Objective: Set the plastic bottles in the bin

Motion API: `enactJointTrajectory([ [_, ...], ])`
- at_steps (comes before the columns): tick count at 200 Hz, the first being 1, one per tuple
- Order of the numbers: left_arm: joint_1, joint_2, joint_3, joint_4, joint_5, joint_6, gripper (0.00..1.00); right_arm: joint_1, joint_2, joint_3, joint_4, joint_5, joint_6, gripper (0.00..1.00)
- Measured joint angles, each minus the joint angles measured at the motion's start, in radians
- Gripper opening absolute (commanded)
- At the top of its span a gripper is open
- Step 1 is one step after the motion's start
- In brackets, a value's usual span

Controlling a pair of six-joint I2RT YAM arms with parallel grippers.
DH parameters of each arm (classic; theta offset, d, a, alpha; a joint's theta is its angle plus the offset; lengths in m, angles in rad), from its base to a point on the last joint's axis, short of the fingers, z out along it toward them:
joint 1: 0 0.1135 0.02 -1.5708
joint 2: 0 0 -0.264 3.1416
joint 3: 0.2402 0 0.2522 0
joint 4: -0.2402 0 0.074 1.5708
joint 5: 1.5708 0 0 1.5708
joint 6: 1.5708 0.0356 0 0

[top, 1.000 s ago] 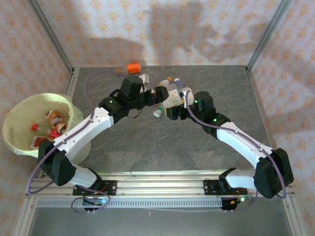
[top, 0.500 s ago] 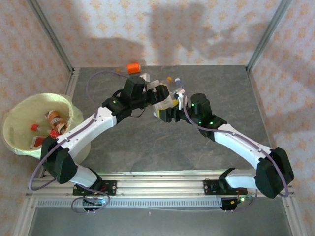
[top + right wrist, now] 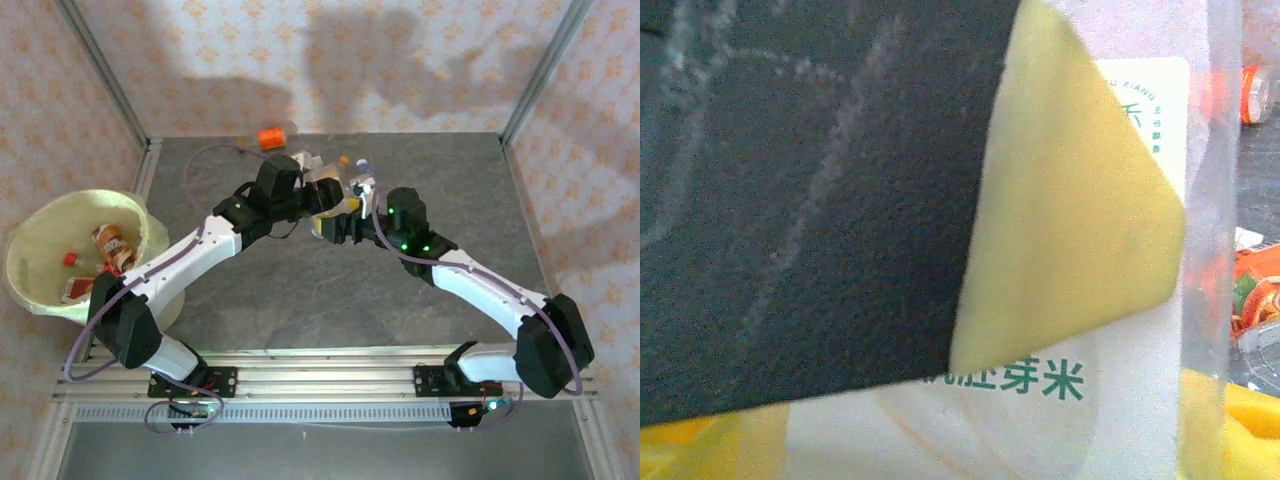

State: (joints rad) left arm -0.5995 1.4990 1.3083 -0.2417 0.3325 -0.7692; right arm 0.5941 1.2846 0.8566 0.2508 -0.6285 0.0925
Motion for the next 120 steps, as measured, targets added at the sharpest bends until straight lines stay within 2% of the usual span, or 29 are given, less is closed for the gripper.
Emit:
enactJointTrajectory([
  [24, -0.001, -0.004, -0.005, 0.003, -0.015, 0.003, 0.58, -0.002, 0.000, 0.025, -0.053, 0.003, -0.013, 0.95],
  [27, -0.002, -0.006, -0.007, 0.005, -0.019, 0.003, 0.58, -0.002, 0.000, 0.027, -0.061, 0.003, -0.014, 1.00],
  [64, -0.005, -0.034, -0.016, 0.008, -0.072, -0.001, 0.57, 0.004, -0.018, 0.031, -0.122, -0.001, -0.063, 0.99],
  [120, -0.005, -0.087, -0.015, -0.032, -0.164, 0.018, 0.58, 0.004, -0.123, 0.024, -0.183, 0.004, -0.132, 0.99],
])
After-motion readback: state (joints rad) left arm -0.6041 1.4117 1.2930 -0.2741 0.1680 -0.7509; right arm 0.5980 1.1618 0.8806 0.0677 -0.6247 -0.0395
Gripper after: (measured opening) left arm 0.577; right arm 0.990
